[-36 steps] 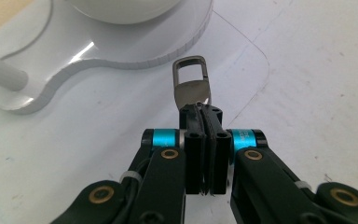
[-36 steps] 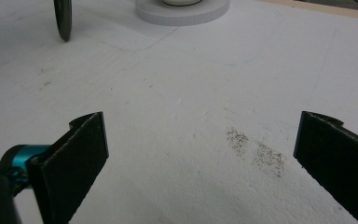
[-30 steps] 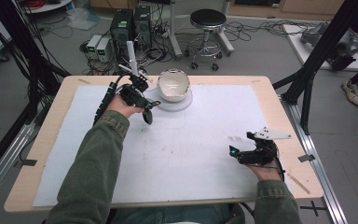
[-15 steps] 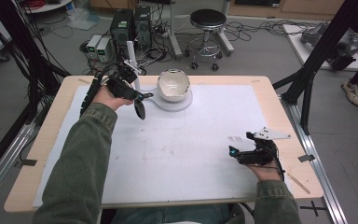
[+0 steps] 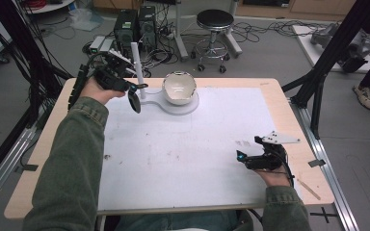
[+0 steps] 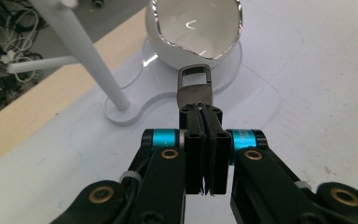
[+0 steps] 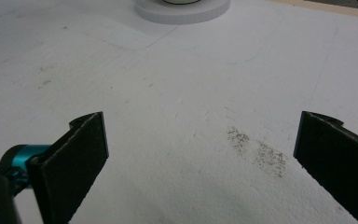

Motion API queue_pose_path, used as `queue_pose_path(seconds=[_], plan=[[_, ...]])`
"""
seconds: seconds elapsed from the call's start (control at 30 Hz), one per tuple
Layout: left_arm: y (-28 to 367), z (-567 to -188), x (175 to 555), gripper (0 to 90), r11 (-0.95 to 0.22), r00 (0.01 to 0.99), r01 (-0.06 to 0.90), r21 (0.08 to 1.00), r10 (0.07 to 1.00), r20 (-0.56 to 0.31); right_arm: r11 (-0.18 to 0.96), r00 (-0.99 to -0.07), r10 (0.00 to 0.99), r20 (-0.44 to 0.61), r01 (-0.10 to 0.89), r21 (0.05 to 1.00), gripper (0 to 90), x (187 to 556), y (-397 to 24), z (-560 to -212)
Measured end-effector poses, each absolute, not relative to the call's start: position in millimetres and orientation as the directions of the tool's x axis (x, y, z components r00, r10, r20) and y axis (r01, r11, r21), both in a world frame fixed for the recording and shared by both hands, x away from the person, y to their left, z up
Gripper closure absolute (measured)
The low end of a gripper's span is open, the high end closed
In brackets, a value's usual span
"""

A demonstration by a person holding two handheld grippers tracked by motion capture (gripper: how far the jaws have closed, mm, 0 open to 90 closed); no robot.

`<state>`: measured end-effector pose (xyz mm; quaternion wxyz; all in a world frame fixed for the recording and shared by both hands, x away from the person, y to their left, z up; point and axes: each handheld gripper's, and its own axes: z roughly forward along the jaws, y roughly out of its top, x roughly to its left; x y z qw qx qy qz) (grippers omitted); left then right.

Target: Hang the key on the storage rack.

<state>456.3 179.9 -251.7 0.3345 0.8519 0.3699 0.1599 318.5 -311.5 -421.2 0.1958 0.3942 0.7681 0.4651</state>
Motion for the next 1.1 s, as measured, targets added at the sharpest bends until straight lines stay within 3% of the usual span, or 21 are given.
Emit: queue_pose_path(seconds=[0.23, 0.83, 1.1], plan=[[188.5, -230.9, 457.7, 87.6, -0.547, 0.688, 0.49, 0.679, 0.721, 0.085, 0.251, -0.613, 0.787, 0.073, 0.425, 0.87, 1.9, 319.0, -312.3, -421.6], [201.0, -200.2, 485.1, 87.6, -0.503, 0.638, 0.479, 0.719, 0.763, 0.109, 0.242, -0.602, 0.794, 0.081, 0.435, 0.868, 1.9, 318.0, -314.5, -422.7], [201.3, -204.8, 496.0, 87.5, -0.498, 0.618, 0.468, 0.73, 0.775, 0.131, 0.24, -0.598, 0.797, 0.082, 0.439, 0.866, 1.9, 315.0, -315.4, -422.7]])
